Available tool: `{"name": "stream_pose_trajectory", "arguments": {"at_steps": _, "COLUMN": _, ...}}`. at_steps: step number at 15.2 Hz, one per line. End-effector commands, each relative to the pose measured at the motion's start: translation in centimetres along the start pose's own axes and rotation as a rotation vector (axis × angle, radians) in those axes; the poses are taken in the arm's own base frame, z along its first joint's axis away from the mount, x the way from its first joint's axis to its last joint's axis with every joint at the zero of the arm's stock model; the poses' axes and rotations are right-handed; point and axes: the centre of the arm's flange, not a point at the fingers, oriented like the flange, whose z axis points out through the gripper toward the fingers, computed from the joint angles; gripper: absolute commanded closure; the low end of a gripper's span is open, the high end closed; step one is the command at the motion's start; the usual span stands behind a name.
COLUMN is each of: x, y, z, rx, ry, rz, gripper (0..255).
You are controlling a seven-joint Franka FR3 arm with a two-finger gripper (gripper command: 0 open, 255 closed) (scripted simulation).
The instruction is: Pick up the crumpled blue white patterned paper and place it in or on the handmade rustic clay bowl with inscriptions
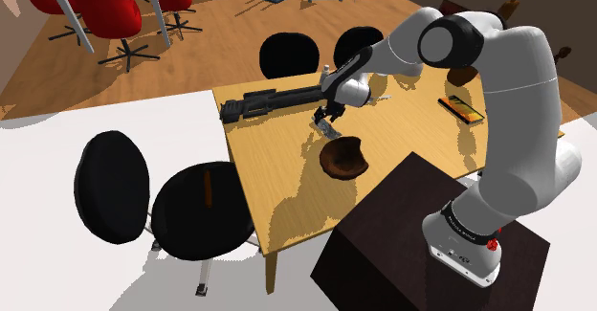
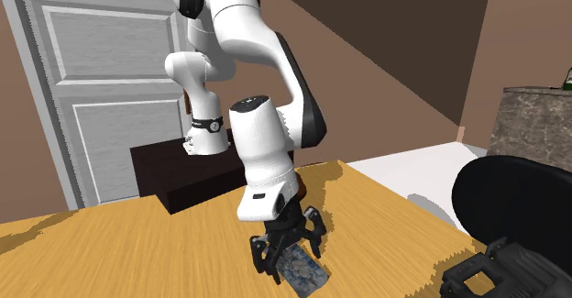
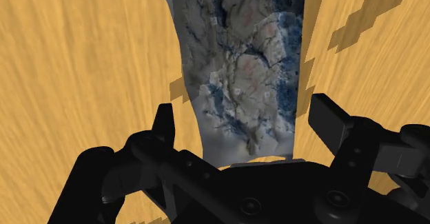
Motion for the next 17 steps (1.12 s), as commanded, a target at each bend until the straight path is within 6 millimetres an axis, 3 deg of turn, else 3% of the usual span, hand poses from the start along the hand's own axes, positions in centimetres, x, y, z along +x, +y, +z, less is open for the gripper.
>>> {"name": "stream_pose_trajectory", "arguments": {"at_steps": 1, "x": 0.0, "y": 0.0, "z": 0.0, "rx": 0.000, "ry": 0.000, "rz": 0.000, "gripper": 255}}
{"name": "stream_pose_trajectory", "arguments": {"at_steps": 10, "x": 0.0, "y": 0.0, "z": 0.0, "rx": 0.000, "ry": 0.000, "rz": 0.000, "gripper": 255}}
{"name": "stream_pose_trajectory", "arguments": {"at_steps": 17, "x": 0.7, "y": -0.7, "z": -3.6, "rx": 0.000, "ry": 0.000, "rz": 0.000, "gripper": 255}}
